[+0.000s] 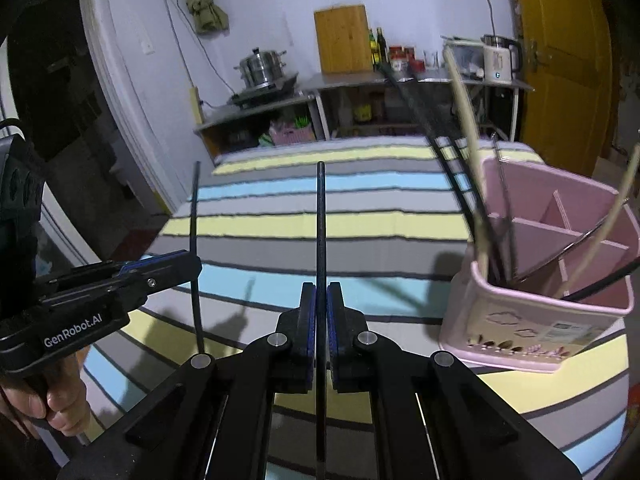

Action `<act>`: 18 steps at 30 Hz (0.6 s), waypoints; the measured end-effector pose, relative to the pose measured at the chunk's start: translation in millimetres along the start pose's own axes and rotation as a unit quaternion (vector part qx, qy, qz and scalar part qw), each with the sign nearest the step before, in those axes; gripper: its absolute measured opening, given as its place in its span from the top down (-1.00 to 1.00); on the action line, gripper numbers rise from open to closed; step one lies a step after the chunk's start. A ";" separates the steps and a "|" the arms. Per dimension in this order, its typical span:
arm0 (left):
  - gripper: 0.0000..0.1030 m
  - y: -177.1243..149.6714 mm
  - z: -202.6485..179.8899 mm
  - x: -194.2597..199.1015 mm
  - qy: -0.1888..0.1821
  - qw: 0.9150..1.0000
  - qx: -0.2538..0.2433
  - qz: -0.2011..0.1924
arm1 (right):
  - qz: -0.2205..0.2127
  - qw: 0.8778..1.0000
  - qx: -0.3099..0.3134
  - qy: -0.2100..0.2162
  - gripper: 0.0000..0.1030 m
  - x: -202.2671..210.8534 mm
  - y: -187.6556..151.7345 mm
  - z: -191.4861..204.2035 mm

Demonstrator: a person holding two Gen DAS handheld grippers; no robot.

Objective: Organize utensils
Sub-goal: 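Lift both black chopsticks and carry them over the pink holder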

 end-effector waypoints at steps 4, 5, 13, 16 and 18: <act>0.90 4.2 -13.9 19.4 -0.014 1.000 -0.007 -0.012 | -0.020 1.000 -0.001 -0.002 0.90 21.7 7.5 1.2; 0.91 4.4 -16.7 23.7 -0.017 1.000 -0.009 -0.015 | -0.025 1.000 -0.002 -0.003 0.90 26.5 9.2 1.3; 0.91 0.8 -33.8 45.3 -0.029 0.999 -0.018 -0.024 | -0.048 0.999 -0.006 -0.011 0.90 54.8 14.7 -2.4; 0.91 -0.1 -39.1 51.0 -0.034 0.999 -0.020 -0.025 | -0.053 0.998 -0.009 -0.014 0.90 61.0 15.1 -3.5; 0.91 -1.3 -41.7 53.0 -0.035 0.999 -0.023 -0.024 | -0.056 0.998 -0.009 -0.016 0.90 65.3 12.0 -3.8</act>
Point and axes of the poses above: each gripper's, at about its wrist camera, not at the fingertips, and x roughly against the way its jaws point, z to its left, y to its top, the point moved 9 cm from there along -x, roughly the way its jaws point, and after that the axes turned 15 degrees about x, right-handed, at the moved point
